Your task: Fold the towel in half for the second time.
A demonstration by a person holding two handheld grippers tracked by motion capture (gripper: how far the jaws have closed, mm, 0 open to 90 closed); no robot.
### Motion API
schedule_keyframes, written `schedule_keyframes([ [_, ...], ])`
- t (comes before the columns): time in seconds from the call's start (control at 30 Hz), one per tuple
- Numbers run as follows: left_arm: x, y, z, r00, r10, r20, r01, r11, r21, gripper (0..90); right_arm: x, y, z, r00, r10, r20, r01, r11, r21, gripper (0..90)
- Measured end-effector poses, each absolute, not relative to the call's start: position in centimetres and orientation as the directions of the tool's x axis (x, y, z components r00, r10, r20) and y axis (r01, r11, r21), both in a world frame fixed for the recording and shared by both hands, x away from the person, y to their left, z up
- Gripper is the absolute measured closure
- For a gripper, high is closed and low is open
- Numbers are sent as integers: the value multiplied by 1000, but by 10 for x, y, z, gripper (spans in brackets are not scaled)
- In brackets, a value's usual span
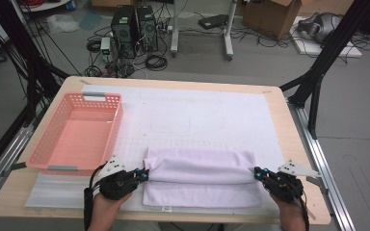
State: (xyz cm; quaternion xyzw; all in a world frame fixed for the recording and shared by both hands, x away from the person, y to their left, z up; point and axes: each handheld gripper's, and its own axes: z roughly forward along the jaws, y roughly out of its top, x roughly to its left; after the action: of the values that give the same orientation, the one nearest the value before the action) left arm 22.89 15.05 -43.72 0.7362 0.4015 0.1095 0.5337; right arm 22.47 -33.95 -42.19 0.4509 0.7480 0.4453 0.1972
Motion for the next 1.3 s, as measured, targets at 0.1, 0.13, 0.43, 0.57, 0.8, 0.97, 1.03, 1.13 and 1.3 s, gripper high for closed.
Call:
schedule_keyframes([
  [0.1, 220, 154, -436, 676, 690, -259, 457, -116, 882, 854, 214, -343, -417, -520, 847, 113, 485, 183, 855, 881],
  [0.13, 218, 155, -435, 684, 685, -253, 452, -125, 883, 853, 210, -344, -417, -523, 845, 107, 478, 187, 858, 881],
  [0.43, 197, 165, -437, 678, 677, -288, 482, -114, 869, 530, 181, -345, -421, -539, 835, 109, 498, 212, 841, 704],
  [0.57, 201, 163, -431, 674, 686, -274, 466, -106, 878, 492, 182, -344, -418, -520, 846, 119, 499, 187, 846, 601],
  [0.8, 216, 150, -435, 673, 692, -260, 473, -133, 871, 487, 197, -321, -428, -573, 818, 44, 501, 308, 809, 644],
  [0.97, 224, 149, -433, 665, 704, -248, 462, -127, 878, 482, 197, -322, -438, -608, 793, 42, 549, 381, 744, 806],
  [1.03, 227, 151, -432, 657, 712, -247, 460, -119, 880, 475, 194, -327, -438, -618, 783, 64, 563, 385, 732, 808],
  [1.13, 233, 152, -431, 652, 719, -240, 455, -117, 883, 464, 192, -333, -432, -635, 768, 80, 563, 389, 729, 752],
  [1.3, 254, 150, -432, 650, 719, -245, 461, -117, 880, 452, 206, -336, -419, -605, 790, 97, 507, 289, 812, 680],
])
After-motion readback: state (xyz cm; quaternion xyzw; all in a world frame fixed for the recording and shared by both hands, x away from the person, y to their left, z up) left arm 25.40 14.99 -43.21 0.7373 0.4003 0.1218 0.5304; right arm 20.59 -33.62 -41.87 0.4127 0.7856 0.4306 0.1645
